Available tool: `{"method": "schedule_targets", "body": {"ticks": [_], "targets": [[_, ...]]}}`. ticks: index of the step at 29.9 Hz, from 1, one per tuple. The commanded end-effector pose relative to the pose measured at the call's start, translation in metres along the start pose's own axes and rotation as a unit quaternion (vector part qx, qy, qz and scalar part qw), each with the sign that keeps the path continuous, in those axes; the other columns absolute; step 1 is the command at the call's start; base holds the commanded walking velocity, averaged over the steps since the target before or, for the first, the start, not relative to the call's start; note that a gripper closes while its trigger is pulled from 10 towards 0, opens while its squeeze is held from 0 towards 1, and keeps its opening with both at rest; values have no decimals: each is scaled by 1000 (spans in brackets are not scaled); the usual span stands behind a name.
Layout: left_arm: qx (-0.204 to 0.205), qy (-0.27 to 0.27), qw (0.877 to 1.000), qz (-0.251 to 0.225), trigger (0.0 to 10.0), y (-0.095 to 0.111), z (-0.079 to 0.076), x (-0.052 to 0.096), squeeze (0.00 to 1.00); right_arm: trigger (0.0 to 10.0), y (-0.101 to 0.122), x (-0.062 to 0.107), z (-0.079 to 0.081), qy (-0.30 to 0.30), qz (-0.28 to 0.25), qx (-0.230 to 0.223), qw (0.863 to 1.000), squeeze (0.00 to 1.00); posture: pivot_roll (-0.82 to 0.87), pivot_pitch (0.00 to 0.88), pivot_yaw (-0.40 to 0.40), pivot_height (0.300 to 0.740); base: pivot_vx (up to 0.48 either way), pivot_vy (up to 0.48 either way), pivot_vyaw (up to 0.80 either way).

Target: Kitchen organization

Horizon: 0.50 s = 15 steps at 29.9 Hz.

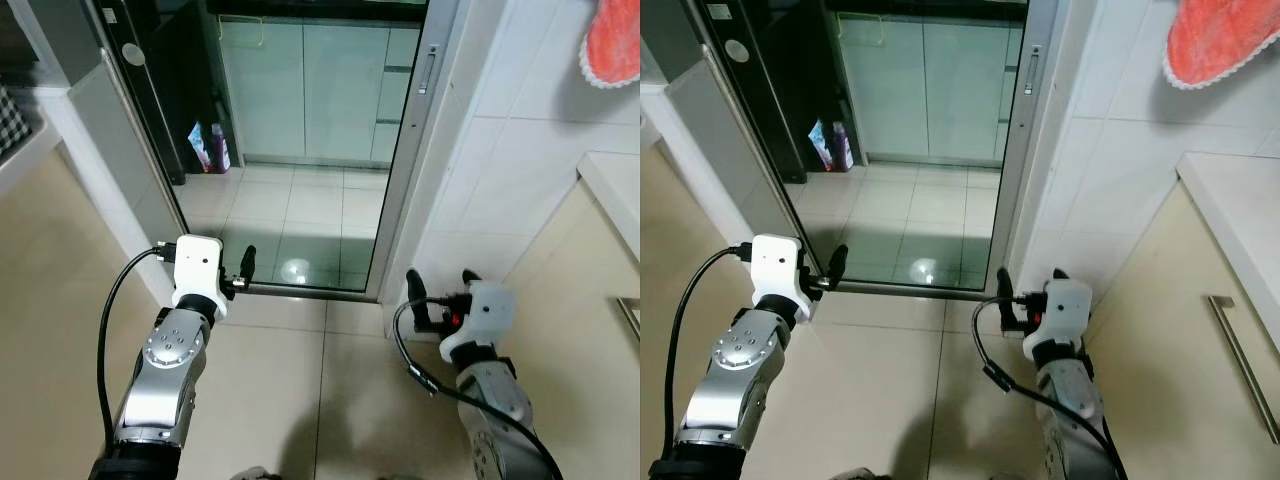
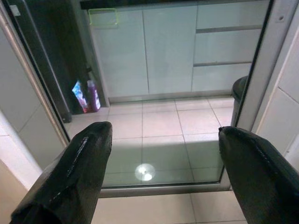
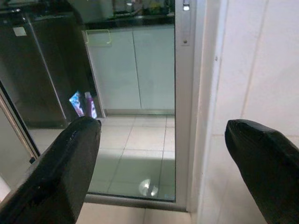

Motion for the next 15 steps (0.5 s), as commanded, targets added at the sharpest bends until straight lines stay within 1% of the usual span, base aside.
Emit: {"method": "schedule_targets", "body": {"ticks": [1, 8, 12, 15], "targets": [[-3, 2, 1000, 6, 10000, -1, 2, -1, 0, 10000, -3, -1, -5, -11, 5, -5, 1000, 0, -1, 20, 23, 740, 0, 0, 0], [-3, 3, 1000, 6, 10000, -3, 1, -2, 0, 10000, -2, -3, -4, -12, -3, -16, 1000, 0, 6, 13, 15, 740, 0, 0, 0], [7, 12, 1000, 2, 10000, -3, 2, -5, 0, 10000, -1, -7, -1, -6, -3, -5, 1000, 0, 0, 0, 0, 740, 0, 0, 0], [8, 11, 1000, 3, 10000, -3, 0, -6, 0, 10000, 0, -7, -3, -8, -6, -3, 1000, 0, -3, 0, 3, 740, 0, 0, 0]]}}
Point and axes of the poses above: a point about 5 cm out from each wrist's last joint towards the gripper, its own x axis pointing back from the gripper into the wrist, its own y axis along the axis of the wrist's last joint, z = x × y, the point moved 3 cm from there along -x, pointing out of the wrist towards the gripper, and after that the axes turned 11 degrees about x, right-handed, at the moved point
